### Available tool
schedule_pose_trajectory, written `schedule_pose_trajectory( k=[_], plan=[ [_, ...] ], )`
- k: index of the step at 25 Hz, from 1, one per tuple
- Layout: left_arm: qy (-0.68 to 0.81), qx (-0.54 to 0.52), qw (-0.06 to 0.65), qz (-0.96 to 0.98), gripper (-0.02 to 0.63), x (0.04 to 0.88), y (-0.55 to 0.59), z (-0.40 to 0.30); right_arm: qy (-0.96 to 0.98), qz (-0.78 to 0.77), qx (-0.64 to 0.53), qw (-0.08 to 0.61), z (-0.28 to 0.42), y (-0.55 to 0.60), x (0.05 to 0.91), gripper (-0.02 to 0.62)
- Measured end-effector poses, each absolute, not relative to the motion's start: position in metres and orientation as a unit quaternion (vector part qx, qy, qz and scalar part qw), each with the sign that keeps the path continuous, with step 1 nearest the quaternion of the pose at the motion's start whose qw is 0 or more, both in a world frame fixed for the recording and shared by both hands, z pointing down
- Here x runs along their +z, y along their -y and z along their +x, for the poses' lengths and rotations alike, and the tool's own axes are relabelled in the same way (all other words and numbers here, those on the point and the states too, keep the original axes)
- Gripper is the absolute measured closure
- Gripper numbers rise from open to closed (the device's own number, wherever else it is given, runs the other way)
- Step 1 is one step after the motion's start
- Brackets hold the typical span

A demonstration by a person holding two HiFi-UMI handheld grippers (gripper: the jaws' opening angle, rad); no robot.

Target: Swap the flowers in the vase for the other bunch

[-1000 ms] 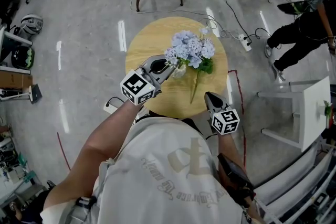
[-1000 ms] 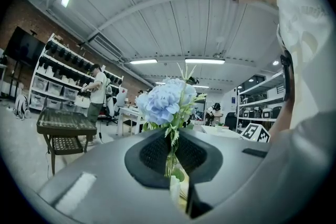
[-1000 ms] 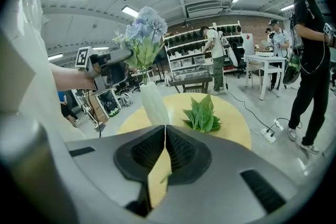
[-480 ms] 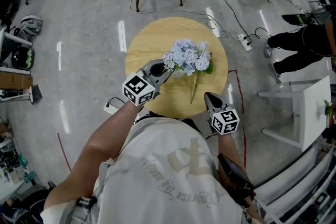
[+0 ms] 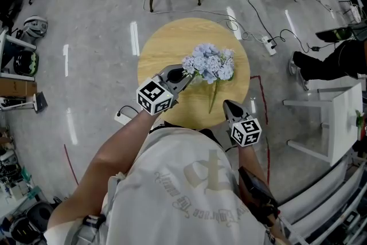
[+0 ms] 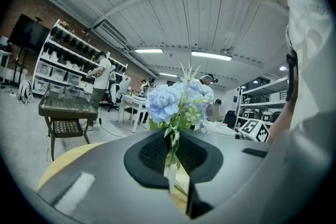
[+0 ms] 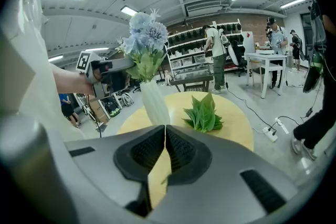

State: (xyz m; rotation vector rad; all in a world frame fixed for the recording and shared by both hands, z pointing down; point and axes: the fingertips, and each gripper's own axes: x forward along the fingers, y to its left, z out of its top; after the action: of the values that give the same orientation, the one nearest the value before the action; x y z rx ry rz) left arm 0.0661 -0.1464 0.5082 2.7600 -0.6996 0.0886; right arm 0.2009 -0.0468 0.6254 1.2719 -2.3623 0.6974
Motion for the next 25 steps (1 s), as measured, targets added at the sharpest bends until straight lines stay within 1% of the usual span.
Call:
schedule_pose_trajectory(
  k=[6,12,18,20,21,23,25],
  plan=[
    [0.242,0.042,0.154,0.957,0.588,0.508,0.146,0.067,0.838,0.451,0.249,0.184,0.199,0.050,0.624,0.586],
    [0.243,0.065,0.144,0.957,0.588,0.509,0.139,0.068,0.837,0.450,0.250,0.184,0.203,0.053,0.624,0.586],
    [0.253,0.063,0.147,0.954,0.584,0.508,0.142,0.063,0.838,0.448,0.251,0.184,0.199,0.056,0.625,0.586],
    [0.253,0.061,0.153,0.953,0.567,0.507,0.143,0.063,0.839,0.447,0.251,0.185,0.197,0.056,0.625,0.586],
    [0.254,0.064,0.153,0.953,0.550,0.508,0.143,0.064,0.839,0.446,0.251,0.185,0.195,0.056,0.625,0.586],
    [0.254,0.072,0.151,0.953,0.497,0.511,0.141,0.063,0.840,0.445,0.250,0.185,0.192,0.056,0.626,0.586],
    [0.254,0.079,0.148,0.952,0.475,0.513,0.138,0.062,0.840,0.445,0.250,0.185,0.191,0.055,0.626,0.586]
  ],
)
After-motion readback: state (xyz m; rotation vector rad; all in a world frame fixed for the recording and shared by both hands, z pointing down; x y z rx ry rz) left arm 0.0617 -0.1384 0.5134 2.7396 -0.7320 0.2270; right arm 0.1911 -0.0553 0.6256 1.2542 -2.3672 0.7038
